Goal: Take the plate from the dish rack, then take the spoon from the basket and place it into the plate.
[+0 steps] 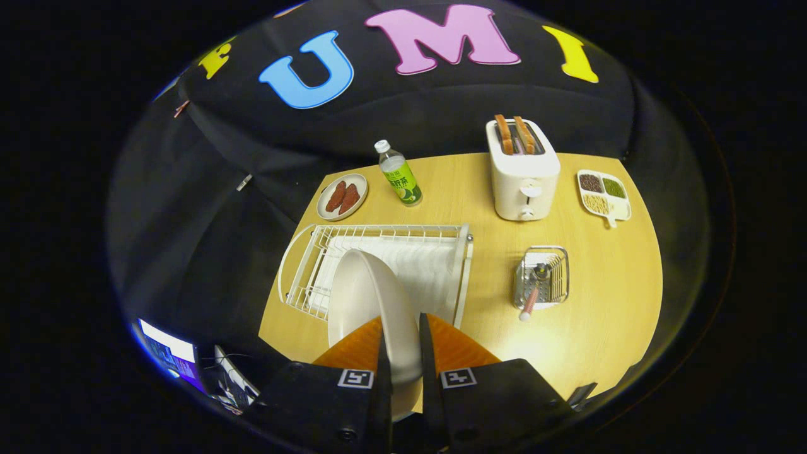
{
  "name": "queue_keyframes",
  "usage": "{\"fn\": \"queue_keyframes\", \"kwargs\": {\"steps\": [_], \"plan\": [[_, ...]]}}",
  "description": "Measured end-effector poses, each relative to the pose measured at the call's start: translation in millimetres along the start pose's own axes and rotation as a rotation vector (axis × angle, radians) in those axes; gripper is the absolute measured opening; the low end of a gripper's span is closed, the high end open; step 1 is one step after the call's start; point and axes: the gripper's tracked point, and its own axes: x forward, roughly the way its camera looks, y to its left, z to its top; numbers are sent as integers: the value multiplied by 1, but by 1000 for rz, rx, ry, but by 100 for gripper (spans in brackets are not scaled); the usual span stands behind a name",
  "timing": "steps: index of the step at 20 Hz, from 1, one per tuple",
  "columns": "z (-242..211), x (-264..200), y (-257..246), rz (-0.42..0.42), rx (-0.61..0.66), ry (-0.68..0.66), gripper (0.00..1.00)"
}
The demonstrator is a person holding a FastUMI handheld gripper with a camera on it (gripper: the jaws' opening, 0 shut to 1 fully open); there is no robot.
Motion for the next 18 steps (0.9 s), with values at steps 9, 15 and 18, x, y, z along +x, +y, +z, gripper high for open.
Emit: {"fn": "queue_keyframes", "kwargs": {"steps": [9, 15, 18], "plan": [[-108, -43, -117, -4, 110, 51, 23], [-126, -1, -176, 19, 205, 88, 24], [-127, 23, -199, 15, 184, 104, 24]]}}
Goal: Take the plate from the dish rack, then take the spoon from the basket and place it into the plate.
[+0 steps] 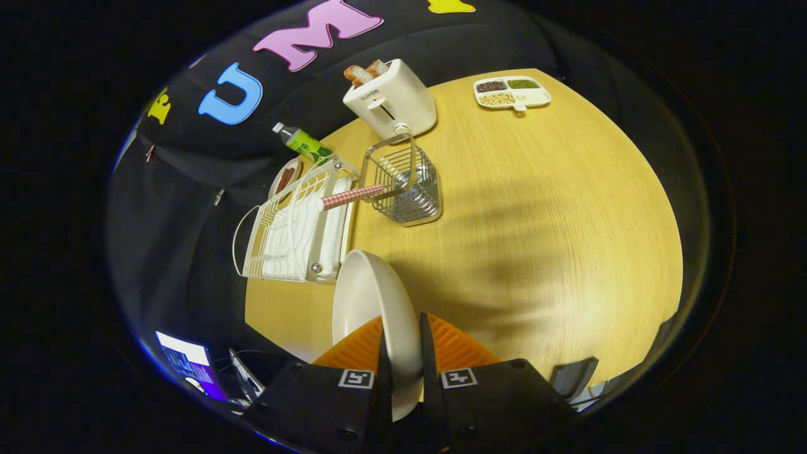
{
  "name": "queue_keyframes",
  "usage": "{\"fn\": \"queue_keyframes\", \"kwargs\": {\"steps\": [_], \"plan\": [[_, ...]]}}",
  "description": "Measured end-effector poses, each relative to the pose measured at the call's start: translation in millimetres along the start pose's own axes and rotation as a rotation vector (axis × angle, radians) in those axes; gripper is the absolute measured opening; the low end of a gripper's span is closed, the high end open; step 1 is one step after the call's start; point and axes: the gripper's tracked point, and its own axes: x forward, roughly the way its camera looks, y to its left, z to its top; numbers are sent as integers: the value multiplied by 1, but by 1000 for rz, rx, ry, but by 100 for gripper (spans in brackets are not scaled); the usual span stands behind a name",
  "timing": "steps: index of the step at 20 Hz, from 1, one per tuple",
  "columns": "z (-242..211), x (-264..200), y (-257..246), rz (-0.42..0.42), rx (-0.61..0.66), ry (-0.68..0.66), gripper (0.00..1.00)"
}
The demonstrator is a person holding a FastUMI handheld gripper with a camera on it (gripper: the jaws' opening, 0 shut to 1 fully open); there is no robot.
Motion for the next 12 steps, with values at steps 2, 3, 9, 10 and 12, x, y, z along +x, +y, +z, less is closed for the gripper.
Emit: {"fn": "queue_keyframes", "kwargs": {"steps": [2, 3, 9, 10, 12], "plan": [[-4, 18, -15, -9, -41, 34, 24], [-5, 21, -13, 15, -37, 46, 24], [-14, 43, -12, 71, -24, 62, 24], [-15, 48, -21, 35, -46, 59, 28], [-15, 48, -28, 8, -64, 49, 29]]}}
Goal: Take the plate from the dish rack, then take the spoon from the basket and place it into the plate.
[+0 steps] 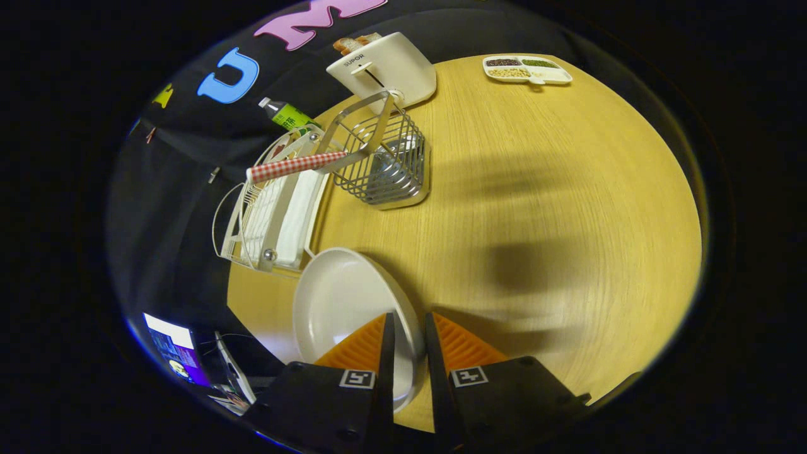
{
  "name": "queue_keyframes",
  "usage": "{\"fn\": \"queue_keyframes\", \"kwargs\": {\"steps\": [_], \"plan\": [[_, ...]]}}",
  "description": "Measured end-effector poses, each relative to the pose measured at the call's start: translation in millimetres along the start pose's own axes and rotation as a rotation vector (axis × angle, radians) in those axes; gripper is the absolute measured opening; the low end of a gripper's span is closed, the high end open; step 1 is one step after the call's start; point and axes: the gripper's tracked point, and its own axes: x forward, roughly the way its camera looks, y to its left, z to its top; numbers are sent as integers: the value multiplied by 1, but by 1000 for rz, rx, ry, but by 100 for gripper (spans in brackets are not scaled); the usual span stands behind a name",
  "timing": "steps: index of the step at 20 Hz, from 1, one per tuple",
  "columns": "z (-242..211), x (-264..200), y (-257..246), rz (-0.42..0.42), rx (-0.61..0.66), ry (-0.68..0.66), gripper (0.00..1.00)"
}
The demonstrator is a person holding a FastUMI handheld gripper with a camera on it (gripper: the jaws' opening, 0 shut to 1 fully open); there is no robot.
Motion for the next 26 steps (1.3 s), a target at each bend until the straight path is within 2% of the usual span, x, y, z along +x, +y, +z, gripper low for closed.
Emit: {"fn": "queue_keyframes", "kwargs": {"steps": [1, 2, 4, 5, 11, 15, 20, 26], "plan": [[4, -2, 0, -4, -6, -25, 46], [10, -6, 1, -6, -12, -57, 59], [18, -14, 0, -47, -52, -111, 93], [26, -20, 3, -57, -87, -149, 98], [82, -56, 57, -43, -415, -423, 99], [101, -55, 88, -12, -574, -505, 99], [120, -20, 98, -36, -688, -518, 99], [147, 14, 91, -77, -683, -537, 97]]}}
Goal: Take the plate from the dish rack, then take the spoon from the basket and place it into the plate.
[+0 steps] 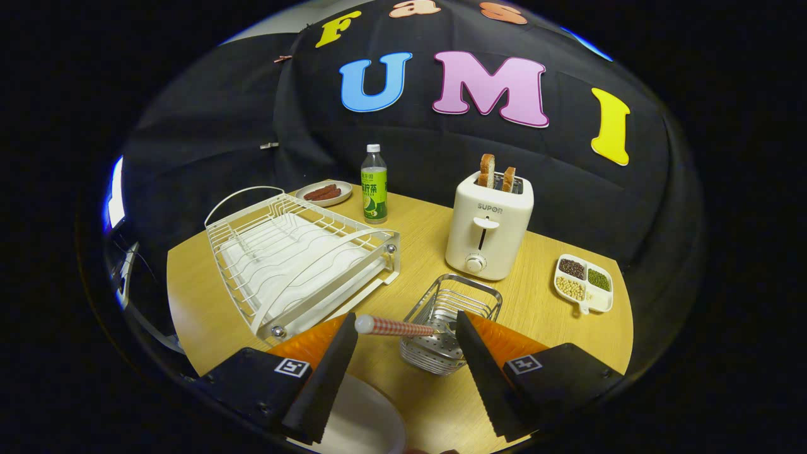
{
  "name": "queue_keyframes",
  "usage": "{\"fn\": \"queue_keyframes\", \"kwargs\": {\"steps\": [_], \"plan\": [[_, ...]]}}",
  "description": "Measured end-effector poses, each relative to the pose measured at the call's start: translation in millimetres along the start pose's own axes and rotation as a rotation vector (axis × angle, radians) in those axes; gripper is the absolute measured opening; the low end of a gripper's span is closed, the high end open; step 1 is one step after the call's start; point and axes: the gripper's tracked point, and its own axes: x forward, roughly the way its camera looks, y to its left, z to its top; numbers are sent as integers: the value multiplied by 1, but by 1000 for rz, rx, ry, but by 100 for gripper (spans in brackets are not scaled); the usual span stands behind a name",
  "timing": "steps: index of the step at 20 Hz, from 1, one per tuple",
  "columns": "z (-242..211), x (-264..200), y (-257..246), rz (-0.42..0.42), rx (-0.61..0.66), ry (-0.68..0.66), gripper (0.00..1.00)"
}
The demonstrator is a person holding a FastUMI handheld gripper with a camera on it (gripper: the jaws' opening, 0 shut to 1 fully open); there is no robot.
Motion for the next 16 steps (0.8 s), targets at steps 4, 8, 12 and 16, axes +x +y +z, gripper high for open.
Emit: {"fn": "queue_keyframes", "kwargs": {"steps": [4, 8, 12, 16], "plan": [[1, 13, -5, -16, 18, -5, 97], [13, 12, -2, -12, 18, -35, 81], [22, 4, -2, -13, 38, -55, 51], [25, -3, -19, -65, 23, -49, 40]]}}
